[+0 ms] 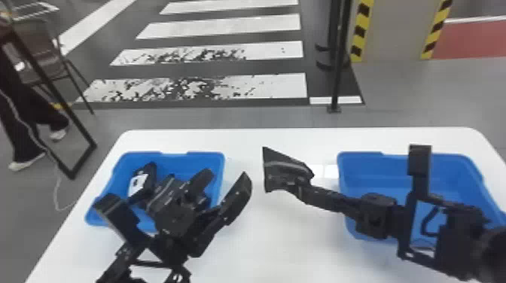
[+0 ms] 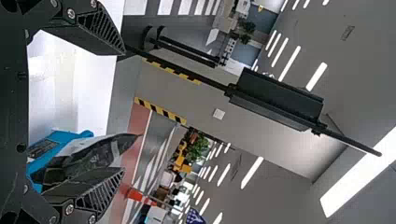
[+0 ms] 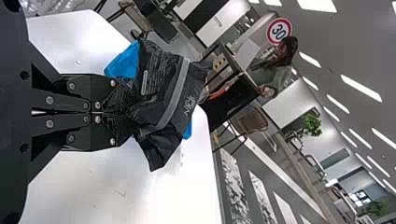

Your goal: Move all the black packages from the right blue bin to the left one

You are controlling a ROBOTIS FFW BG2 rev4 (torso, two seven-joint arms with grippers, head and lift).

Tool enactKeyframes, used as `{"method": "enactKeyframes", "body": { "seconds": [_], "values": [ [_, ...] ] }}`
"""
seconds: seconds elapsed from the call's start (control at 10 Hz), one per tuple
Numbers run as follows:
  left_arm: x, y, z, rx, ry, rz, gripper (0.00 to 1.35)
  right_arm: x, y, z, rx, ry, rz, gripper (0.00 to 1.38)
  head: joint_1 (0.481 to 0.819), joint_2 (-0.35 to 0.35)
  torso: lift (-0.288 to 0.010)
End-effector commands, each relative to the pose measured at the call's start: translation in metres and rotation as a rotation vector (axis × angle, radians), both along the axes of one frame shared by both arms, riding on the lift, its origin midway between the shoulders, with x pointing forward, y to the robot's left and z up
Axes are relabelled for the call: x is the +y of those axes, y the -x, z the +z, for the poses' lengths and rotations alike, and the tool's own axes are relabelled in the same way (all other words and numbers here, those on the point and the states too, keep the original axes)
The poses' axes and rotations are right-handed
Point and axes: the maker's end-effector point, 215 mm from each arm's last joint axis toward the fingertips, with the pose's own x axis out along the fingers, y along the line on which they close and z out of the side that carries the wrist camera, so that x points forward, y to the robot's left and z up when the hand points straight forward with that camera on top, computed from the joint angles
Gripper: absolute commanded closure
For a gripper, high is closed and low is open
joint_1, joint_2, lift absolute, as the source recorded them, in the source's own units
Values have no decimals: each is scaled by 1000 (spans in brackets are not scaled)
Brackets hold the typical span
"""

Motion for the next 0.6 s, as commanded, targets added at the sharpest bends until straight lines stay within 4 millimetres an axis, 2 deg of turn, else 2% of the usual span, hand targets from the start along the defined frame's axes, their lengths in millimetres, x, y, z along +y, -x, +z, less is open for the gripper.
{"method": "enactKeyframes", "body": {
  "seconds": [0.0, 0.4, 0.5],
  "values": [
    [-10, 0, 8, -15, 17, -18, 160, 15, 6, -5, 19, -16, 26, 1208, 695, 182, -132],
    [-44, 7, 12, 0, 59, -85, 163, 27, 5, -5, 25, -35, 39, 1208, 695, 180, -132],
    [-42, 5, 10, -4, 37, -77, 157, 33, 6, -3, 25, -42, 50, 1208, 695, 173, -132]
  ]
}}
